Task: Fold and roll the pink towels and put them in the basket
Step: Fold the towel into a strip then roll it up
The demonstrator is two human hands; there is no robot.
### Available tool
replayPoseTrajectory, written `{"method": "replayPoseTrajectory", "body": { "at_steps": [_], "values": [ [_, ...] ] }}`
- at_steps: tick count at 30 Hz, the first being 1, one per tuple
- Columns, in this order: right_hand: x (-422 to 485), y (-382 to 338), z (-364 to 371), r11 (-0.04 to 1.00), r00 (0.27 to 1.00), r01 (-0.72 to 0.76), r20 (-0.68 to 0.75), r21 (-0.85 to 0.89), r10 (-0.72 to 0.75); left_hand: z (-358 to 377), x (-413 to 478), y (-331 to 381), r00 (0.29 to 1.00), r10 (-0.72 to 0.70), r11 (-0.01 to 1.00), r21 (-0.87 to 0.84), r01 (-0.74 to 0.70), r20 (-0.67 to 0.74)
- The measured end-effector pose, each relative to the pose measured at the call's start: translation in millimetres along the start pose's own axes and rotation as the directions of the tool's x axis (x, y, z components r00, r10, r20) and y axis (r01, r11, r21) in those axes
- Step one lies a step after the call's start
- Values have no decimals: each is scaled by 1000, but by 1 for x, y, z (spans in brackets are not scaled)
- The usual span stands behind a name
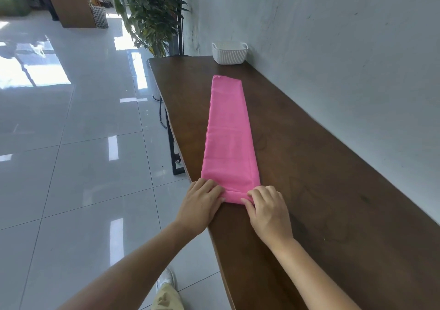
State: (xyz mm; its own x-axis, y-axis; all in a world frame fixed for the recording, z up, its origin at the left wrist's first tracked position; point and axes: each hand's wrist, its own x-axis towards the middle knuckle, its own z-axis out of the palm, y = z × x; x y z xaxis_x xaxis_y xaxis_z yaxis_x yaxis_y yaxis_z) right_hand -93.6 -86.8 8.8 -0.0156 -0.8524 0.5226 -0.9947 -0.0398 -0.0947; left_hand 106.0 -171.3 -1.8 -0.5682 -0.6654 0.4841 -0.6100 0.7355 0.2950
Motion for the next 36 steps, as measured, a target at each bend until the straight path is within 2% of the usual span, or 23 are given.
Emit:
{"method": "replayPoseTrajectory", "body": {
  "at_steps": [4, 7, 12, 15, 17, 22, 25, 27, 30, 36],
  "values": [
    [0, 5, 0, 996, 996, -48, 76, 80, 42, 1, 13, -1, 979, -190, 973, -118, 197, 68],
    [9, 4, 0, 933, 957, -258, 196, 249, 212, -3, 25, -1, 937, -316, 915, -214, 343, 149],
    [30, 7, 0, 830, 877, -448, 342, 332, 337, -4, 33, -1, 908, -375, 881, -233, 412, 187],
    [40, 10, -1, 789, 827, -522, 421, 324, 374, -6, 29, -3, 927, -352, 889, -263, 374, 129],
    [45, 11, 0, 772, 811, -547, 435, 324, 392, -7, 25, -5, 962, -259, 935, -230, 271, 83],
    [60, 12, 4, 762, 784, -591, 409, 266, 466, -6, 22, -14, 999, -28, 1000, -14, 28, -18],
    [69, 13, 9, 767, 773, -603, 396, 220, 495, -5, 27, -16, 999, 2, 992, 126, -9, 55],
    [72, 15, 12, 777, 785, -594, 363, 208, 502, -1, 31, -18, 996, -10, 981, 192, -8, 91],
    [71, 15, 14, 808, 817, -557, 305, 193, 490, 4, 37, -21, 997, 20, 966, 258, -38, 71],
    [51, 16, 23, 929, 929, -350, 175, 117, 327, 13, 43, -33, 996, 26, 967, 250, -47, 87]
  ]
}}
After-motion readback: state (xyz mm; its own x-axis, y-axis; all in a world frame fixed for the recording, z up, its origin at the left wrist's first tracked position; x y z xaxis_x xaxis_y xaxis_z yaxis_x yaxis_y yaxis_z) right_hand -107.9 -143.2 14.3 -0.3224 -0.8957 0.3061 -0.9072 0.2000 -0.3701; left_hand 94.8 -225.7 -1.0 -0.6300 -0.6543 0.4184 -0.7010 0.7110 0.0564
